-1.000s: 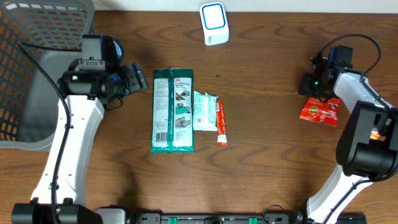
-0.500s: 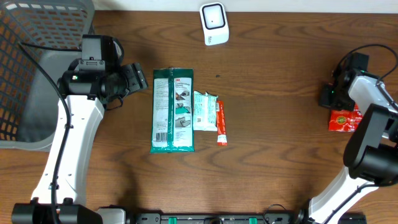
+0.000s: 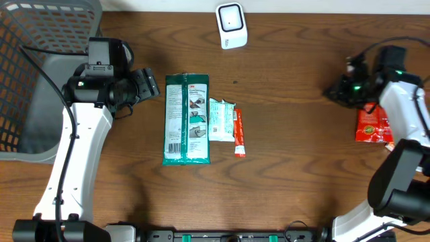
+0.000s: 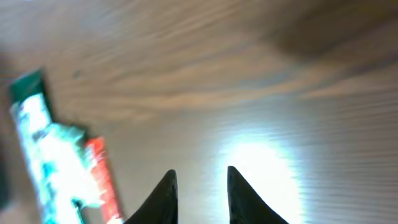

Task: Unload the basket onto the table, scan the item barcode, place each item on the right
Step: 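Open the right gripper and raise it off the red bag, then move the right gripper left onto the red Nescafe stick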

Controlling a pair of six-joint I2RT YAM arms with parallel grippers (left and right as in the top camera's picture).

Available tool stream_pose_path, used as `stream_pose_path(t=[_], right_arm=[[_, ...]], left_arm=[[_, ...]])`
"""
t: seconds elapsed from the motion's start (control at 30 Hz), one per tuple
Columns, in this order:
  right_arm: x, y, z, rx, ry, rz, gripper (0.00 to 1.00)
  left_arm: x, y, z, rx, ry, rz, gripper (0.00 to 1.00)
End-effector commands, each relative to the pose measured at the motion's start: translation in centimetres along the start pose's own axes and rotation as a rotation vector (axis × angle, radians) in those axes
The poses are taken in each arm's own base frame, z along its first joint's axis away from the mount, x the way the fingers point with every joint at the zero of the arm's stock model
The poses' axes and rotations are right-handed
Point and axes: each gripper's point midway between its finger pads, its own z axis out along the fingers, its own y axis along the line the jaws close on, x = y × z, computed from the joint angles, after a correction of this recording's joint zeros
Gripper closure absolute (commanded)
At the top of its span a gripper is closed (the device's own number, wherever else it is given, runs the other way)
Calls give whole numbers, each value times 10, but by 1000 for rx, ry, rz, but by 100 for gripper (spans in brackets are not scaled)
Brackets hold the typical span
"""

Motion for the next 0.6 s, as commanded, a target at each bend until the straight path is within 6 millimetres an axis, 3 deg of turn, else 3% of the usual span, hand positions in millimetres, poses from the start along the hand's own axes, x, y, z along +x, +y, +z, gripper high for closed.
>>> stream_pose_path(t=[0.0, 0.3, 0.4, 0.57], right_arm=[[30, 56, 14, -105, 115, -54, 74], [105, 147, 65, -103, 273, -308, 59], [128, 162, 79, -16, 285, -387, 60], [150, 166, 93, 286, 179, -524, 59]], left_arm=[[0, 4, 3, -14, 6, 10, 19], [0, 4, 3, -15, 6, 9, 19], [0, 4, 3, -15, 6, 9, 19], [0, 4, 3, -15, 6, 9, 19]])
